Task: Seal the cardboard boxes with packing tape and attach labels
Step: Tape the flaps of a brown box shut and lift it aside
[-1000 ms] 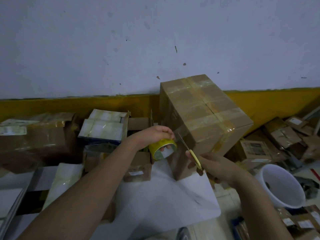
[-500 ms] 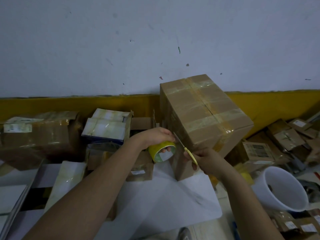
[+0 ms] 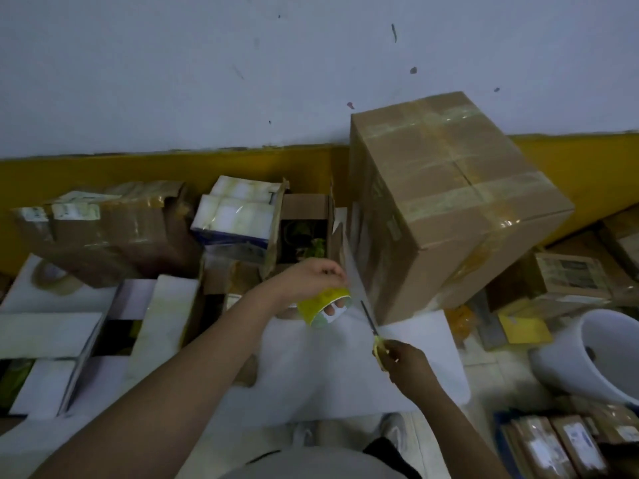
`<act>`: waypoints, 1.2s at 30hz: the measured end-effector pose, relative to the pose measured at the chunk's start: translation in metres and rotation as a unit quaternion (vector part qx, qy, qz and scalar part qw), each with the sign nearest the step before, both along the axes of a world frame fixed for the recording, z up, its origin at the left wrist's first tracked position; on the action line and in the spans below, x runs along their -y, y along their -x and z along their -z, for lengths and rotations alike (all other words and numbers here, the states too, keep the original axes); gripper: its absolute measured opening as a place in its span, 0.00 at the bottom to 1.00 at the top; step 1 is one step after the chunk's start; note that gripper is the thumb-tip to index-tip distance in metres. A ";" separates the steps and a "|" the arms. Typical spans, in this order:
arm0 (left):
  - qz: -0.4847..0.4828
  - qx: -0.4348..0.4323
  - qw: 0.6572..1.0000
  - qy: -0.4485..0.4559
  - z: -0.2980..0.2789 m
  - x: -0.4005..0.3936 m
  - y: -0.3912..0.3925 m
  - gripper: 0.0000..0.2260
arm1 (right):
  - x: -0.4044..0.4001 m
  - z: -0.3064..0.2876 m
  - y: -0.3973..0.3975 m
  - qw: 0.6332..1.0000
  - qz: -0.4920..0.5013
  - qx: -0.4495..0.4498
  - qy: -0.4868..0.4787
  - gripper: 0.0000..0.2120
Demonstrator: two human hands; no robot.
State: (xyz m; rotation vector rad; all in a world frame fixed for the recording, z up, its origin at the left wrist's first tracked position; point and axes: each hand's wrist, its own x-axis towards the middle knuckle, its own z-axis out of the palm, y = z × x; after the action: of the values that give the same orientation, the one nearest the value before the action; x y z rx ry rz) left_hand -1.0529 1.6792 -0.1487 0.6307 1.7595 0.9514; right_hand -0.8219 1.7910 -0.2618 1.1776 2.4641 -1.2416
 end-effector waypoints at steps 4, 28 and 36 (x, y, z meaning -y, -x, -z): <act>-0.061 0.143 0.987 -0.038 0.011 0.011 -0.021 0.06 | -0.007 0.060 0.004 0.984 -0.043 0.111 -0.132 0.07; -0.346 0.075 0.935 -0.031 0.005 0.074 -0.117 0.13 | 0.028 -0.058 0.080 0.943 -0.207 -0.217 0.143 0.05; -0.431 0.059 0.899 0.055 0.028 0.121 -0.177 0.20 | 0.078 -0.026 0.058 0.899 -0.395 -0.183 0.035 0.10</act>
State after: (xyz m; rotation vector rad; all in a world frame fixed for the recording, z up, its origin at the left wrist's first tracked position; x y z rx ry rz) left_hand -0.8756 1.5581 -0.1766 -0.3390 1.9771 1.4173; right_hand -0.8801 1.7135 -0.2355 -0.1476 2.6462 -1.3176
